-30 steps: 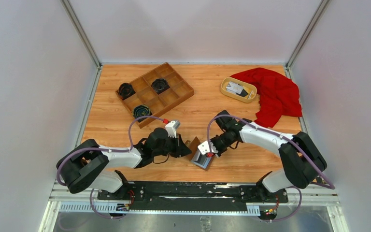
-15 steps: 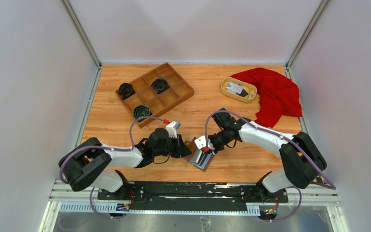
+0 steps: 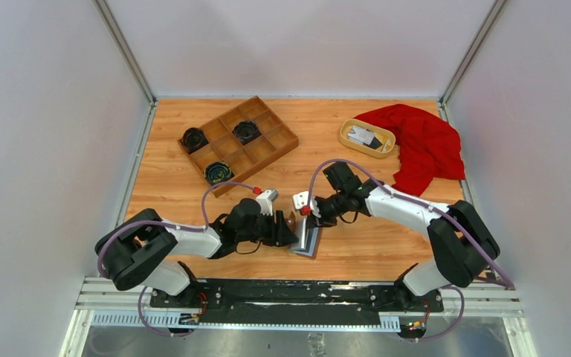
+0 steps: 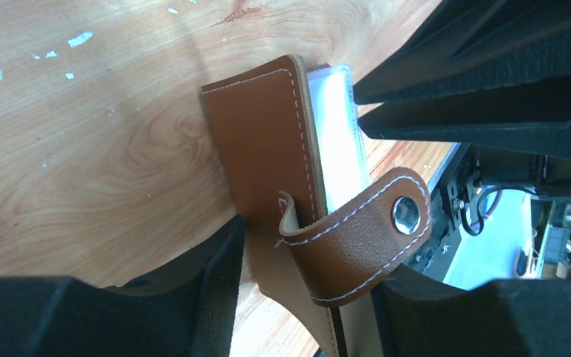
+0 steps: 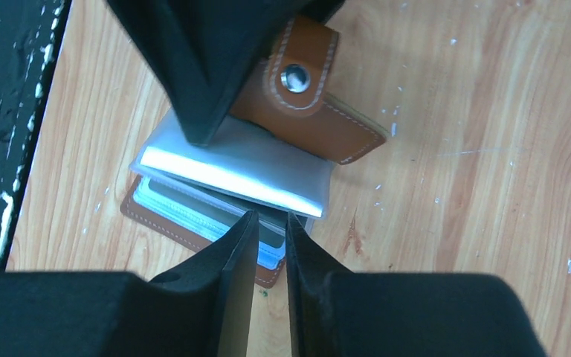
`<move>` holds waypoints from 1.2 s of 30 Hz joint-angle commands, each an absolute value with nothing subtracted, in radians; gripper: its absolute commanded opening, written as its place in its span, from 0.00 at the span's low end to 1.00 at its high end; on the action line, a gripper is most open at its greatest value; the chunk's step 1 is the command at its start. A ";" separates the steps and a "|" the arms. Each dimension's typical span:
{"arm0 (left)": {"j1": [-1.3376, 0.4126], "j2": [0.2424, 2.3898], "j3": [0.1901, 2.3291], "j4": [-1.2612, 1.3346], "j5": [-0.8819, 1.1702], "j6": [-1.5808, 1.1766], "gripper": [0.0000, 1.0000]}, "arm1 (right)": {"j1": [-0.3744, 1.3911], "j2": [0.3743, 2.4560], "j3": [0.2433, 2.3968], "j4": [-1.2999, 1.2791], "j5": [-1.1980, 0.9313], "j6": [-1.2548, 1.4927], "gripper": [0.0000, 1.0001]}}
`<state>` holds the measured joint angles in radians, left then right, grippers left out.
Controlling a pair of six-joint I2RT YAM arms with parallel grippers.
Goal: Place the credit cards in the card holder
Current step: Open the card holder at the center of the board.
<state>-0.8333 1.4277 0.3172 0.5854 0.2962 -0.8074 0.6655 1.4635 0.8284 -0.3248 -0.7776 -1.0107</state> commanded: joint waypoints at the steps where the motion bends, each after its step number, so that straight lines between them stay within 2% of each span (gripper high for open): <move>1: -0.830 1.407 0.302 0.614 0.317 -0.808 0.50 | 0.681 1.490 0.864 -0.245 -0.746 -0.833 0.23; 4: -0.830 1.406 0.303 0.614 0.331 -0.805 0.55 | 0.681 1.505 0.872 -0.228 -0.761 -0.776 0.22; 12: -0.830 1.375 0.294 0.618 0.322 -0.809 0.82 | 0.688 1.565 0.909 -0.213 -0.849 -0.636 0.20; 15: -0.830 1.393 0.295 0.619 0.312 -0.816 0.85 | 0.692 1.591 0.928 -0.212 -0.893 -0.571 0.19; 23: -0.830 1.433 0.302 0.620 0.286 -0.836 0.87 | 0.700 1.668 0.975 -0.178 -0.985 -0.371 0.17; 26: -0.830 1.425 0.301 0.618 0.272 -0.843 0.86 | 0.712 1.692 0.983 -0.166 -0.998 -0.323 0.15; 30: -0.830 1.425 0.296 0.618 0.250 -0.854 0.81 | 0.720 1.717 0.991 -0.156 -1.011 -0.279 0.14; 33: -0.830 1.441 0.291 0.619 0.240 -0.858 0.67 | 0.719 1.713 0.999 -0.155 -1.019 -0.264 0.15; 34: -0.830 1.447 0.289 0.618 0.235 -0.861 0.58 | 0.717 1.705 0.999 -0.156 -1.019 -0.265 0.16; 36: -0.830 1.455 0.280 0.619 0.224 -0.863 0.50 | 0.708 1.683 1.003 -0.169 -1.016 -0.277 0.20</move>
